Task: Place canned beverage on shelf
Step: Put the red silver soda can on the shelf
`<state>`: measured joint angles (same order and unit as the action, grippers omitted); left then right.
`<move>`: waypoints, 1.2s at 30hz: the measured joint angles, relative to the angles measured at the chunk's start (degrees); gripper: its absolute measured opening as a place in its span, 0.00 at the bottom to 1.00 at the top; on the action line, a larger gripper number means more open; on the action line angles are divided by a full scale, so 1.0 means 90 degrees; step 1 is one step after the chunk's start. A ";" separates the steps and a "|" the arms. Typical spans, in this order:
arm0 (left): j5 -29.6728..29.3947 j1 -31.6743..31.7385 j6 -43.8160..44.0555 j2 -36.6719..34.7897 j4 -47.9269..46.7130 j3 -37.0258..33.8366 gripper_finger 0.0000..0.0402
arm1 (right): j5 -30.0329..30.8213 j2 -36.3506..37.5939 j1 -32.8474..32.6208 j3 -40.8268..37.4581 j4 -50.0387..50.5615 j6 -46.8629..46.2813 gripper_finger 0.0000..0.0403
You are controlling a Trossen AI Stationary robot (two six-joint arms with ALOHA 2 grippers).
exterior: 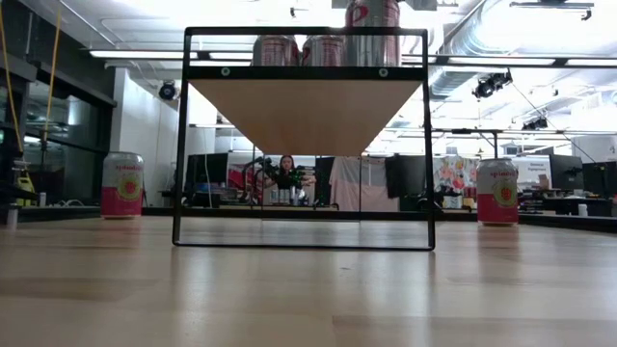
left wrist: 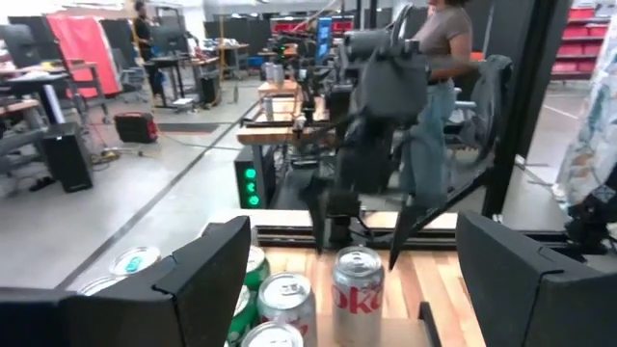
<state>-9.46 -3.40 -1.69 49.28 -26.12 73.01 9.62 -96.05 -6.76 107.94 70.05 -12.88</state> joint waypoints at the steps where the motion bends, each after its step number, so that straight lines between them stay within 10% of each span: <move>1: -0.0050 0.0000 0.0000 -0.0039 -0.0064 0.0002 0.73 | 0.0003 0.0070 -0.0002 0.0000 0.0003 -0.0010 0.96; 10: -0.0299 0.0000 0.0724 -0.0191 -0.1283 0.0002 0.73 | -0.0067 0.0542 -0.0607 0.0000 0.1386 -0.0321 0.89; 18: -0.0300 -0.0002 0.1076 -0.0335 -0.1034 -0.0611 0.73 | 0.0901 0.0698 -0.1820 -0.0380 0.2026 -0.1443 0.53; 25: 0.0042 -0.0005 0.1595 -0.1149 0.1319 -0.2491 0.67 | 0.1196 0.1624 -0.2548 -0.2701 0.0025 -0.3089 0.04; 36: -0.0006 -0.0005 0.2513 -0.2021 0.3836 -0.4892 0.36 | 0.1733 0.2341 -0.2219 -0.5466 -0.5442 -0.4521 0.02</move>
<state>-9.52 -3.44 20.93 31.09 8.40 28.99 25.22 -74.99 -26.73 58.75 21.07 -53.57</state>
